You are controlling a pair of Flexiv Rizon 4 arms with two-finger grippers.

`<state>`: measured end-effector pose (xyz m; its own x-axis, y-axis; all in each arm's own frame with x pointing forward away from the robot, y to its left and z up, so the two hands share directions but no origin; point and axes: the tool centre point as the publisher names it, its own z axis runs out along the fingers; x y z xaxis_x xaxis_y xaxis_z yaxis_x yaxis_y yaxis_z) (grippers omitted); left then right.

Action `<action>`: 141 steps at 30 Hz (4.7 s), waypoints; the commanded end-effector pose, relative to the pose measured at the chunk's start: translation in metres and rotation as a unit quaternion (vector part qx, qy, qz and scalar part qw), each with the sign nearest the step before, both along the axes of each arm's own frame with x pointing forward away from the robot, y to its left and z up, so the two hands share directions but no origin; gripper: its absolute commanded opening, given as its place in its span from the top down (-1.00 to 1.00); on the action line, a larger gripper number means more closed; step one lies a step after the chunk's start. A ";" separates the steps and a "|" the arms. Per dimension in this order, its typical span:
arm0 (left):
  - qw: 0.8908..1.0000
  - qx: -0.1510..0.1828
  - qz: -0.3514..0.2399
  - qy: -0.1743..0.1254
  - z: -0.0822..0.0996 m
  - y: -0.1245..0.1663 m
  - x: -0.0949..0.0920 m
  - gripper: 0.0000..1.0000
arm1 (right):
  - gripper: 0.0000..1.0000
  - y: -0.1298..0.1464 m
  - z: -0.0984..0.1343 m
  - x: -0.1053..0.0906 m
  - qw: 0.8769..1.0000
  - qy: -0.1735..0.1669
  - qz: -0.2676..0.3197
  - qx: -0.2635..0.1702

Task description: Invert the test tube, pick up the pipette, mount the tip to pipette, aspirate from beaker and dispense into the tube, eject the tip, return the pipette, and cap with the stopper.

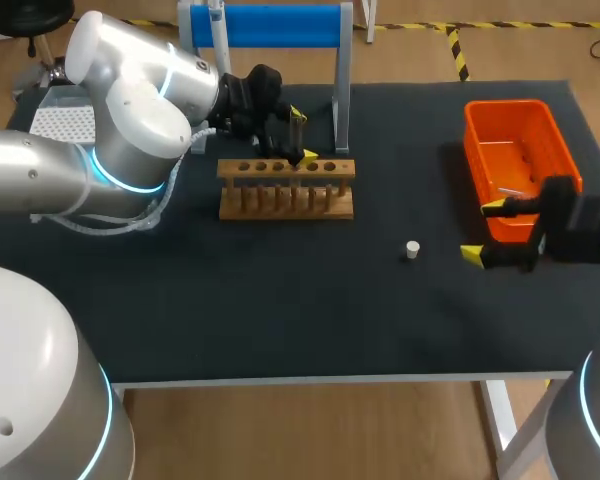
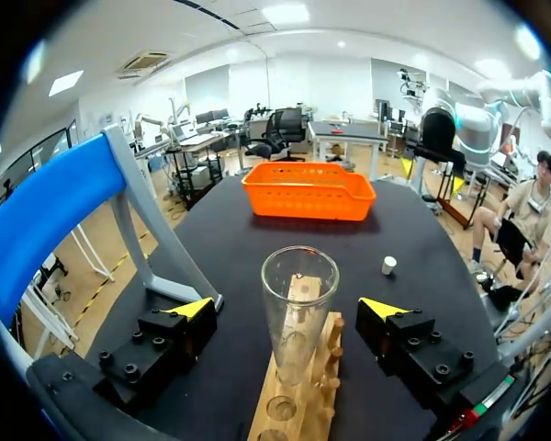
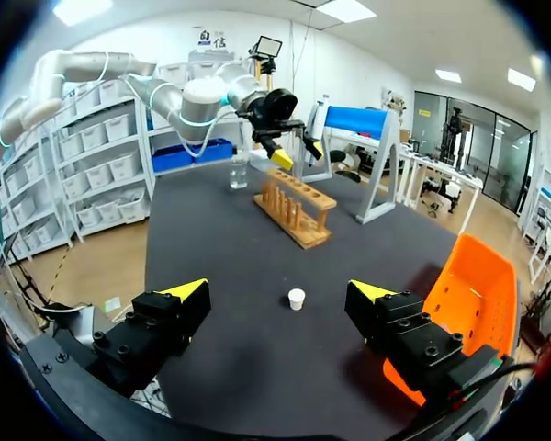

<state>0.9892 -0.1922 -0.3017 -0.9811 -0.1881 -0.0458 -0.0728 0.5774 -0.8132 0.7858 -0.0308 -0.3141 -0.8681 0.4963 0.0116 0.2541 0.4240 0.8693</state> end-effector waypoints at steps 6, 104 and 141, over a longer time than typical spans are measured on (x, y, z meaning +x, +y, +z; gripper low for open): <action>1.000 0.000 -0.001 0.001 0.000 -0.001 0.001 -1.00 | -1.00 0.011 -0.022 0.019 1.000 0.018 0.000 -0.016; 1.000 0.000 -0.001 0.001 0.000 -0.001 0.001 -1.00 | -0.16 0.066 -0.114 0.062 0.992 0.063 -0.010 -0.108; 1.000 0.000 -0.001 0.001 0.000 -0.001 0.001 -1.00 | 0.28 0.066 -0.118 0.067 0.991 0.071 -0.013 -0.116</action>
